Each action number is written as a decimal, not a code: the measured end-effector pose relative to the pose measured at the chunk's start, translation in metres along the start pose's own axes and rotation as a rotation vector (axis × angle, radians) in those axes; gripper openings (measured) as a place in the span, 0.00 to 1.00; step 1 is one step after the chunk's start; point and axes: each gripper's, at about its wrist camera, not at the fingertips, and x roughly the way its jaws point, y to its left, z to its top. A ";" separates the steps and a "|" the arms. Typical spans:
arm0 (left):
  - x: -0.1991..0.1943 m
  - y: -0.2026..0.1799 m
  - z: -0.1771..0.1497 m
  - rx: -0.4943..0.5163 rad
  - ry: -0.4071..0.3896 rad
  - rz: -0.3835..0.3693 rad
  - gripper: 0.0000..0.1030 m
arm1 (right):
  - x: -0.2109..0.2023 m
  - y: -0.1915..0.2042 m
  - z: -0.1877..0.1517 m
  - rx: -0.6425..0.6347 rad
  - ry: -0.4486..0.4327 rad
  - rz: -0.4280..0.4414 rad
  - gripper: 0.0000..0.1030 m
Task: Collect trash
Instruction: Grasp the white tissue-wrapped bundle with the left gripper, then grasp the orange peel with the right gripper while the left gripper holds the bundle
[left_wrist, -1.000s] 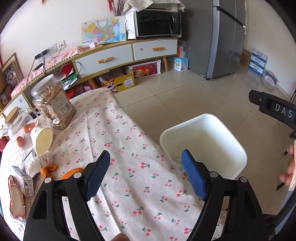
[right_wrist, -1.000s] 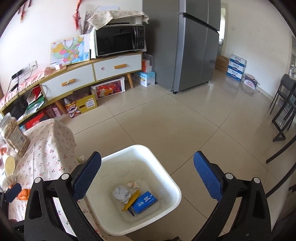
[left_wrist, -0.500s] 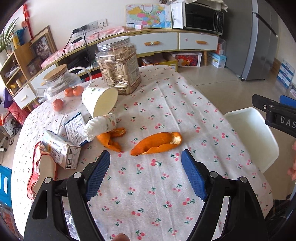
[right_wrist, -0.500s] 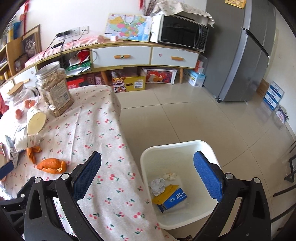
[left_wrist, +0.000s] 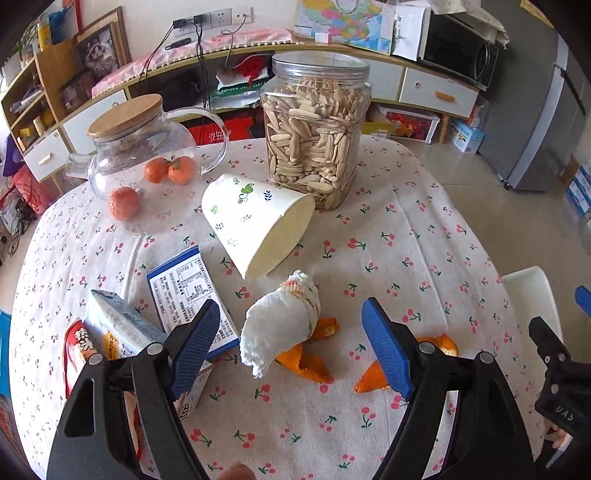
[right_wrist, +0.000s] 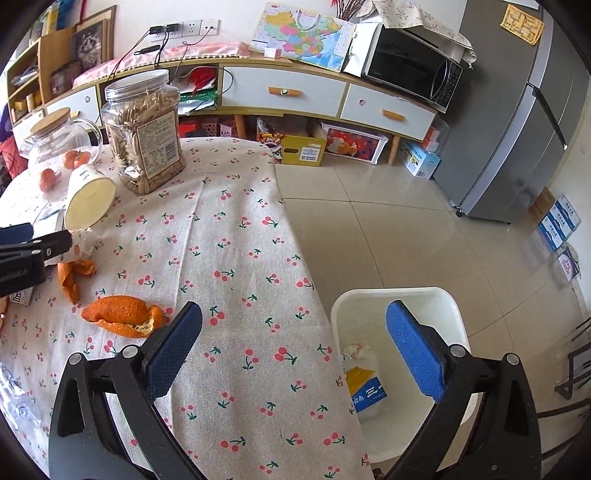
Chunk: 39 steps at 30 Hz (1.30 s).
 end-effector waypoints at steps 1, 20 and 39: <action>0.006 0.000 0.003 0.000 0.009 -0.007 0.75 | 0.001 0.002 0.000 -0.003 0.005 0.008 0.93; 0.041 0.005 -0.003 0.022 0.080 0.001 0.40 | 0.007 0.035 -0.005 -0.129 0.029 0.118 0.93; -0.052 0.038 -0.025 -0.059 -0.059 -0.052 0.38 | 0.028 0.126 -0.012 -0.491 0.044 0.347 0.87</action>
